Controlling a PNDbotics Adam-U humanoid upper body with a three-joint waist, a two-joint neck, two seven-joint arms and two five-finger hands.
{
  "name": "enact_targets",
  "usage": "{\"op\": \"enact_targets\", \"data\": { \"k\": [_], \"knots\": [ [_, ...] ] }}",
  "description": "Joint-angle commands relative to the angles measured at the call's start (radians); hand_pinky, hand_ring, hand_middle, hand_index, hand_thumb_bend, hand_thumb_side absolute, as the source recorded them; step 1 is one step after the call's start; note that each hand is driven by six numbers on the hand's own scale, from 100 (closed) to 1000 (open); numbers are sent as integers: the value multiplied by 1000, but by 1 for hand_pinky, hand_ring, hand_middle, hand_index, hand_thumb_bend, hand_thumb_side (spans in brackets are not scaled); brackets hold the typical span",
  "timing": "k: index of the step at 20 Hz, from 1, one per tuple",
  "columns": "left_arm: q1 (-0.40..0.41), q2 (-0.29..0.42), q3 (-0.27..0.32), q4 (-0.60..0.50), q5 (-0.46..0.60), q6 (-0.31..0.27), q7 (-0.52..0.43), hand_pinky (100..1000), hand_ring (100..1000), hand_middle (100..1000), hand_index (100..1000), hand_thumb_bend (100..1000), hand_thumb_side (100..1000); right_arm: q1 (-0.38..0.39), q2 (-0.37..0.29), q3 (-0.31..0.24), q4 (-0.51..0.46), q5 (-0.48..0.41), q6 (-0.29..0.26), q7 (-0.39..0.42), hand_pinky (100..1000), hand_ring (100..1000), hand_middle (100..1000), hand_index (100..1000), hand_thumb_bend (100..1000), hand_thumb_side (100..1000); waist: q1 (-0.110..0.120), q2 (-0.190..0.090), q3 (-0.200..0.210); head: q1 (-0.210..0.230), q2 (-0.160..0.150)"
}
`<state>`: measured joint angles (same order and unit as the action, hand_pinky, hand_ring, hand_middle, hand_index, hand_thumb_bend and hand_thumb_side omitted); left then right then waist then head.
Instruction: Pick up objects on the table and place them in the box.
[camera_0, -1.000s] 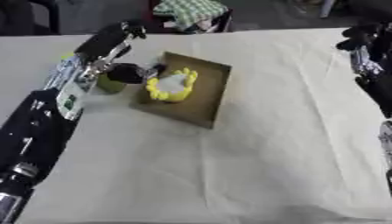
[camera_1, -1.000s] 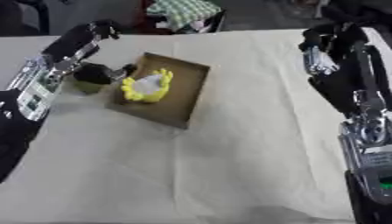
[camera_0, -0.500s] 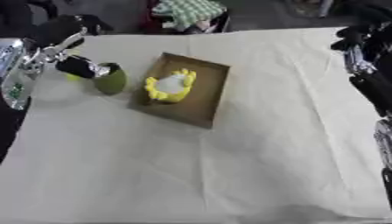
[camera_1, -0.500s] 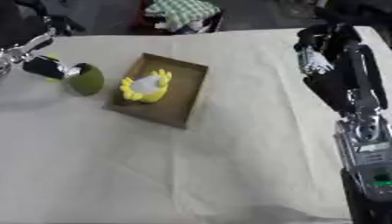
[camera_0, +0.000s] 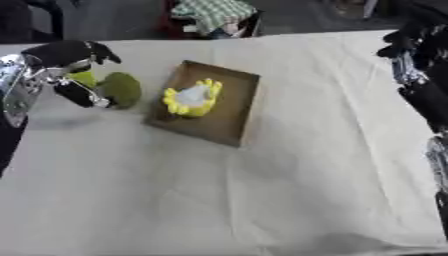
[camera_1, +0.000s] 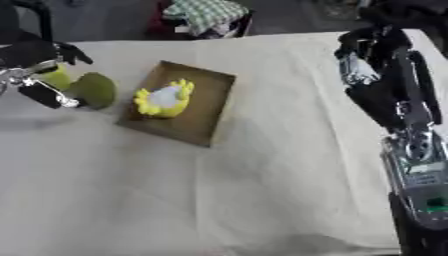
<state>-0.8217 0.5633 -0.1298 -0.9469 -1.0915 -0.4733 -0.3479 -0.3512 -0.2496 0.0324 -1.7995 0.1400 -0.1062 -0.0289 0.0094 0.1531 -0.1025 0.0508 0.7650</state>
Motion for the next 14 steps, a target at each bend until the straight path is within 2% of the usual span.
{"op": "enact_targets", "data": {
  "k": [1, 4, 7, 10, 14],
  "knots": [
    [-30, 6, 15, 14, -42, -16, 1, 762, 770, 817, 905, 483, 385, -11, -15, -2, -10, -4, 0, 2, 727, 621, 628, 902, 100, 492, -1, -14, 0, 0, 5],
    [-28, -8, 21, 24, -85, 3, 37, 753, 763, 812, 903, 473, 326, -12, -13, -1, -10, -4, 0, 2, 727, 621, 628, 902, 100, 492, -2, -12, 1, 1, 5],
    [-27, -24, 27, 31, -129, 38, 113, 754, 763, 813, 901, 470, 277, -13, -12, -1, -11, -5, -1, 4, 727, 621, 628, 902, 100, 492, -3, -10, -1, 1, 5],
    [-28, -35, 30, 37, -164, 71, 195, 754, 763, 813, 903, 468, 269, -13, -13, -2, -10, -6, 0, 3, 727, 621, 628, 902, 100, 492, -3, -8, -3, 3, 5],
    [-32, -49, 29, 68, -200, 79, 230, 729, 731, 788, 891, 462, 256, -15, -10, 0, -11, -6, -1, 5, 728, 621, 628, 903, 100, 491, -3, -7, -6, 5, 5]
  ]
}}
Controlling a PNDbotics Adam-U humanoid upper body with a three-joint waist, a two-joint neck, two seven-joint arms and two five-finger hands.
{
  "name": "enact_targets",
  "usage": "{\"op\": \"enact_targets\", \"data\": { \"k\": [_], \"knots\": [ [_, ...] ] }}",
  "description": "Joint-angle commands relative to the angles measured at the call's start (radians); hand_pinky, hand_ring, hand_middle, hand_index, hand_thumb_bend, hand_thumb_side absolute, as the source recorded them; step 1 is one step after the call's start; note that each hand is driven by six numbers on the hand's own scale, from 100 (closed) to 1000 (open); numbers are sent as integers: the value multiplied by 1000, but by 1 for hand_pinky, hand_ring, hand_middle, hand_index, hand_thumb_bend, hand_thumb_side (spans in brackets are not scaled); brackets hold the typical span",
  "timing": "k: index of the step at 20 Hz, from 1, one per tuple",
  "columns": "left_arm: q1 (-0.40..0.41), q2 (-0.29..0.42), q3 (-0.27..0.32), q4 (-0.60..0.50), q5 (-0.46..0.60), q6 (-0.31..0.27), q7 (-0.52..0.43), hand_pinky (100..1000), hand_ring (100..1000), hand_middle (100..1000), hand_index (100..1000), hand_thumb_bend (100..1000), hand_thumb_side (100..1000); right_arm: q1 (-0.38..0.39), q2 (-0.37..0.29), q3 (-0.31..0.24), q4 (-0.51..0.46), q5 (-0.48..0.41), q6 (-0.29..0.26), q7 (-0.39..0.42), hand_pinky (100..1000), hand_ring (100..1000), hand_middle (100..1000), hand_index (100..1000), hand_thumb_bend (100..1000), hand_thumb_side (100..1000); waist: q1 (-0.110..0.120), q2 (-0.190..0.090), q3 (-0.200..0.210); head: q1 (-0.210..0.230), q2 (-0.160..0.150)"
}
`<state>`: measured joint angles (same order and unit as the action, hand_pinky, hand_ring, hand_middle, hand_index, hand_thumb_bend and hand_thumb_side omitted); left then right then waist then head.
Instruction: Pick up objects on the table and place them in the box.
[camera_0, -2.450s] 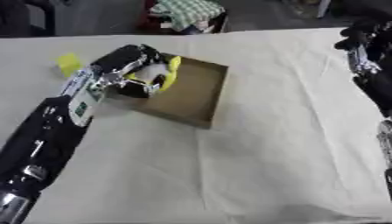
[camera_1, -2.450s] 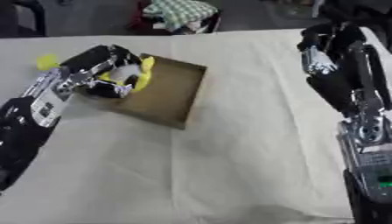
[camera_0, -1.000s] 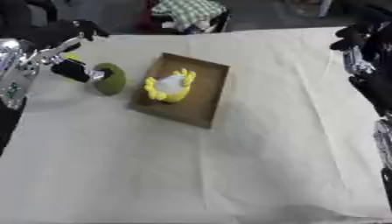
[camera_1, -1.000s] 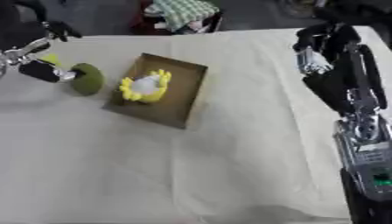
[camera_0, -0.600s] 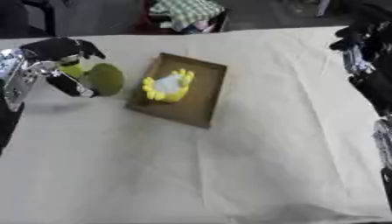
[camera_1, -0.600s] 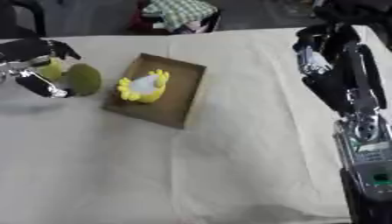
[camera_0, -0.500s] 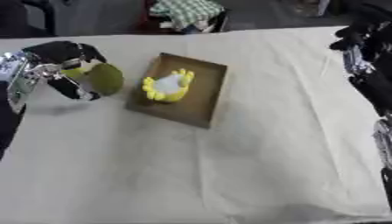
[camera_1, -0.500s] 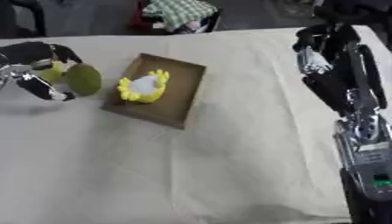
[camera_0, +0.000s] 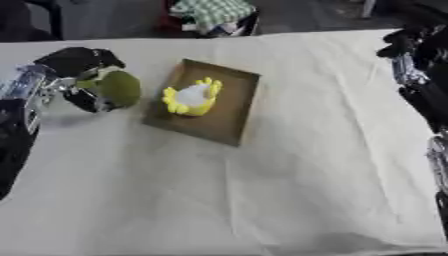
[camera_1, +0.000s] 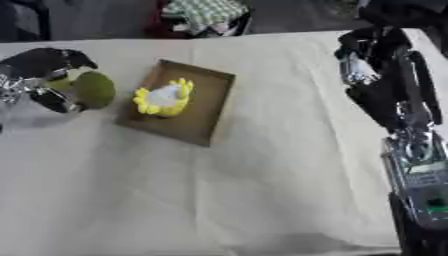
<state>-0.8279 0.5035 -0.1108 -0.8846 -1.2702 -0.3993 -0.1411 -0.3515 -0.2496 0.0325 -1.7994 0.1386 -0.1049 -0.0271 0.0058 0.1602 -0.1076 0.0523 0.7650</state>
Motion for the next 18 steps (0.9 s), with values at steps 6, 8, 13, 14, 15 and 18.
{"op": "enact_targets", "data": {
  "k": [6, 8, 13, 14, 15, 18],
  "knots": [
    [-23, -2, 10, 38, -60, -8, 18, 623, 536, 580, 740, 335, 101, -14, -11, -1, -11, -6, -2, 3, 728, 621, 626, 903, 100, 492, 1, -14, -3, 3, 5],
    [-25, -5, 14, 34, -61, -2, 40, 569, 469, 491, 665, 292, 100, -14, -10, -1, -11, -6, -2, 4, 728, 621, 626, 903, 100, 493, 1, -13, -3, 3, 5],
    [-32, -3, 33, -8, -23, 57, 221, 468, 358, 348, 521, 178, 100, -13, -10, -1, -10, -8, -2, 3, 728, 621, 626, 903, 100, 492, 1, -13, -4, 2, 5],
    [-36, -2, 35, -16, -7, 67, 256, 458, 347, 334, 508, 155, 100, -13, -11, -1, -10, -8, -2, 3, 728, 621, 626, 903, 100, 492, 2, -13, -5, 3, 5],
    [-41, -1, 34, -23, 10, 72, 282, 459, 344, 331, 506, 139, 100, -14, -11, -1, -10, -8, -2, 3, 728, 621, 626, 903, 100, 492, 2, -13, -5, 4, 5],
    [-76, 1, 24, -48, 71, 69, 310, 453, 339, 327, 503, 117, 100, -16, -10, 2, -10, -10, -2, 6, 728, 621, 626, 903, 100, 491, 2, -12, -9, 5, 5]
  ]
}}
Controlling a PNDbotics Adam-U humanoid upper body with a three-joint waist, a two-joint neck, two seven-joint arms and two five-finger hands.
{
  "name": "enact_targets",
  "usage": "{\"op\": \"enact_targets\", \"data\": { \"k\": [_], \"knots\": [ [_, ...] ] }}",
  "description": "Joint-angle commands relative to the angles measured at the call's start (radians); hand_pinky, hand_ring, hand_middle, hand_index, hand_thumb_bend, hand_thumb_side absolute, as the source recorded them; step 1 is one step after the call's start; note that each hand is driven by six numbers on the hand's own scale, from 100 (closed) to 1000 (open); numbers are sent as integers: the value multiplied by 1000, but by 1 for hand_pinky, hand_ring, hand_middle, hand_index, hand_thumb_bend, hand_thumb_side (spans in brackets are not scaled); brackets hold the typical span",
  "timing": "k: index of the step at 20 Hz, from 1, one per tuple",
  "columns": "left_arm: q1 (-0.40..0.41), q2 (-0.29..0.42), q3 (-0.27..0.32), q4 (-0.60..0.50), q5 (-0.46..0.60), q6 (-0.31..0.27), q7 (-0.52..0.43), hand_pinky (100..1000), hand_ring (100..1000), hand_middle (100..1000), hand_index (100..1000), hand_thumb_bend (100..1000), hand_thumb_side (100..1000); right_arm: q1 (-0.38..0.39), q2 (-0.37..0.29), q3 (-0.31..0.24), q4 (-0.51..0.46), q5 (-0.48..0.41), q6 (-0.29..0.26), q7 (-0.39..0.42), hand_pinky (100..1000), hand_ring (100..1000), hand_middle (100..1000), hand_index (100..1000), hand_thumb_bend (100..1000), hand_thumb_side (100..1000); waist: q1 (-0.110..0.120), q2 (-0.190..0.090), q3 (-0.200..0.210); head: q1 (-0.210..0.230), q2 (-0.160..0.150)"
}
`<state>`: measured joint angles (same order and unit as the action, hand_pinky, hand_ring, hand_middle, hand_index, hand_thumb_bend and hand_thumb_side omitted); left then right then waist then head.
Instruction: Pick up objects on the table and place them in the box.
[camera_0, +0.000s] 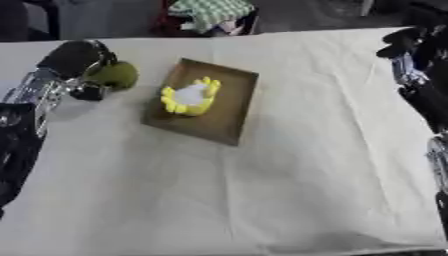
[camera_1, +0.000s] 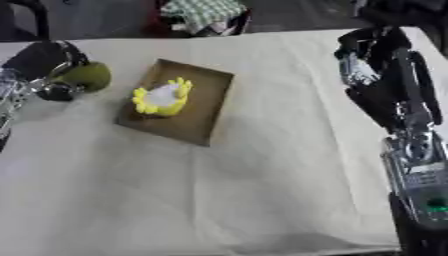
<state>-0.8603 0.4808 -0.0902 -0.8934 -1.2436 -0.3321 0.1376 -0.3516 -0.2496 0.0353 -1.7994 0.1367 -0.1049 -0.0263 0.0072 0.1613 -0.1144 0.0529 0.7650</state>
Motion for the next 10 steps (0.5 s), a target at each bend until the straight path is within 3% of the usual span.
{"op": "enact_targets", "data": {
  "k": [1, 7, 10],
  "knots": [
    [-57, 22, -1, -45, 60, 0, 29, 457, 341, 330, 505, 119, 100, -17, -9, 0, -10, -8, -3, 6, 728, 621, 626, 903, 100, 491, 1, -12, -5, 6, 5],
    [-130, -18, -20, -45, 77, -19, 2, 468, 350, 342, 517, 120, 100, -30, -1, 13, -11, -14, -4, 19, 728, 621, 626, 903, 100, 487, -5, -2, -32, 18, 4],
    [-161, -71, -28, -20, 50, -35, -9, 487, 368, 362, 538, 117, 100, -42, 5, 20, -12, -19, -5, 25, 728, 621, 626, 904, 100, 483, -11, 10, -61, 33, -2]
  ]
}}
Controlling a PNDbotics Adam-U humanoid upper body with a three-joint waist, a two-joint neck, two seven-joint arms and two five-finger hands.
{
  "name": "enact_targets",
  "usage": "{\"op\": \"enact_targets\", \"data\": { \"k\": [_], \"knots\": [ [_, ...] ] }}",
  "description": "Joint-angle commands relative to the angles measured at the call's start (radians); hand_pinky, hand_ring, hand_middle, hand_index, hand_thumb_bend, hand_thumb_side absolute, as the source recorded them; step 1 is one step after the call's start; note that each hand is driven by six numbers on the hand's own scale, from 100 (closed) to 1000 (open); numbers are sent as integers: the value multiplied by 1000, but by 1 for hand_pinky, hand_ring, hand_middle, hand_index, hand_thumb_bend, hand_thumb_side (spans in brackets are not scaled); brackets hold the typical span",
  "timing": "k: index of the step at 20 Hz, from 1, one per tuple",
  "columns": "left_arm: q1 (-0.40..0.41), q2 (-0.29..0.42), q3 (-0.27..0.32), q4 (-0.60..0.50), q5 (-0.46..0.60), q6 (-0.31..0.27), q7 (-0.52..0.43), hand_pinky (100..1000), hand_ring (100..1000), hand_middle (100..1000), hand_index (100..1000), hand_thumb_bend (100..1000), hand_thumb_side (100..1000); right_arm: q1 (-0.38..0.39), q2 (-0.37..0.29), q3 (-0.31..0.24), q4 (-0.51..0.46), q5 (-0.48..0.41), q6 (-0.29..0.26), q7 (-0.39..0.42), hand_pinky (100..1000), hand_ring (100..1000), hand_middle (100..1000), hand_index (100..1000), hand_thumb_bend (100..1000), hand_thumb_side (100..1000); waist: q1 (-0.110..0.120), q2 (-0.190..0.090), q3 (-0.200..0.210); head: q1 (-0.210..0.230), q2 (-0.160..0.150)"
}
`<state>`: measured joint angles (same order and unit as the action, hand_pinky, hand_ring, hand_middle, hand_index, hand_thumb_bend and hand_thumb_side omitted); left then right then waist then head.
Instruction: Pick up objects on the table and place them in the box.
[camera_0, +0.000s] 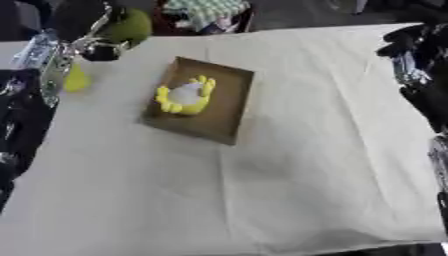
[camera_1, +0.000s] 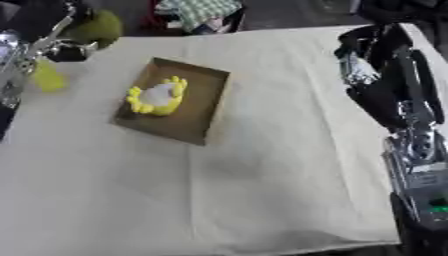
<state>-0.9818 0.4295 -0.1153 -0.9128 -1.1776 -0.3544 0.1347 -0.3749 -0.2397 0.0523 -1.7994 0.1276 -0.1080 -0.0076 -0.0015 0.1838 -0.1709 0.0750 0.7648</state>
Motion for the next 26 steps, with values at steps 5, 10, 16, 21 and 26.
{"op": "enact_targets", "data": {
  "k": [5, 10, 16, 21, 26],
  "knots": [
    [-52, -91, -14, 40, -74, -48, -6, 516, 411, 405, 581, 129, 100, -29, 1, 9, -12, -15, -2, 14, 728, 621, 626, 904, 100, 482, -5, 2, -32, 27, -7],
    [-40, -129, -24, 71, -134, -69, -1, 583, 499, 511, 688, 175, 100, -31, 5, 10, -12, -18, -2, 16, 729, 621, 625, 904, 100, 482, -6, 5, -42, 32, -10],
    [-27, -125, -23, 86, -156, -84, -12, 657, 612, 689, 854, 393, 354, -30, 6, 9, -13, -18, -3, 18, 729, 621, 624, 903, 100, 484, -3, 4, -39, 29, -16],
    [-25, -86, -14, 61, -139, -93, -36, 694, 675, 776, 904, 589, 659, -26, 2, 6, -13, -16, -2, 16, 729, 621, 623, 903, 100, 483, 0, 3, -33, 21, -16],
    [-21, -31, -7, -7, -56, -95, -50, 695, 667, 760, 884, 568, 659, -23, -2, 2, -11, -14, -2, 14, 730, 621, 623, 903, 100, 482, 2, 1, -22, 12, -15]
  ]
}}
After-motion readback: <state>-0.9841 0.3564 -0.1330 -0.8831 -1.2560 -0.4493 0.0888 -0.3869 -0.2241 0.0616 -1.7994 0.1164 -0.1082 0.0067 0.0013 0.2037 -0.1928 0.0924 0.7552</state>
